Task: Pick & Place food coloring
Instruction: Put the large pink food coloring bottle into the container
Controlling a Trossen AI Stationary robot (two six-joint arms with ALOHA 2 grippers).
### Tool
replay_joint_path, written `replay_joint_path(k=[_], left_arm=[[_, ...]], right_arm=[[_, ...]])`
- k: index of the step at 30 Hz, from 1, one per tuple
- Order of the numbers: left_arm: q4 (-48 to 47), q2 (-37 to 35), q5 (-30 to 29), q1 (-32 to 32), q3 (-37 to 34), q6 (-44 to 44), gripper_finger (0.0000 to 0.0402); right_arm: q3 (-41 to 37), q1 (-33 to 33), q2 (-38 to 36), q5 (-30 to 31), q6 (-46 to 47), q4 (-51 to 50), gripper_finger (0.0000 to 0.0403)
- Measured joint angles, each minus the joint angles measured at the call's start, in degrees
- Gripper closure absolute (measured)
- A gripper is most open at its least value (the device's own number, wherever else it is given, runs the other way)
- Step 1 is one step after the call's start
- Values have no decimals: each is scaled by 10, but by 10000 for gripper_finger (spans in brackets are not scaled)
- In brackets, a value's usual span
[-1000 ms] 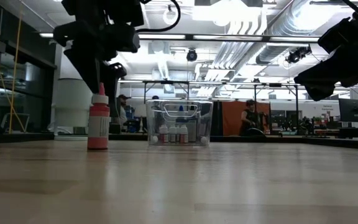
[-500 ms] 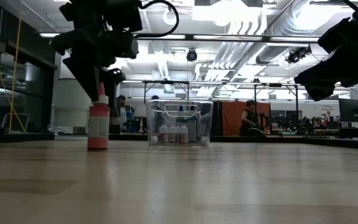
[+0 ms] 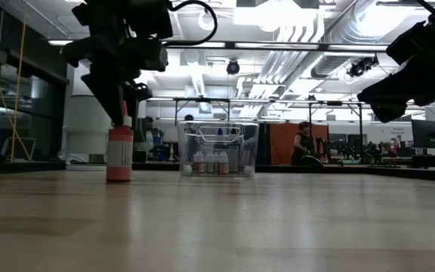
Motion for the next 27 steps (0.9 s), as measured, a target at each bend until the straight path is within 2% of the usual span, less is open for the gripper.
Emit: replay_joint_path(k=[10, 19, 27], left_arm=[[-4, -1, -2, 0, 0, 1, 304], [-23, 0, -2, 0, 13, 2, 304], [-95, 0, -32, 1, 115, 23, 304]], right_arm=[[0, 0, 0, 0, 0, 0, 352], [0, 0, 0, 0, 0, 0, 348], [0, 0, 0, 0, 0, 0, 351]])
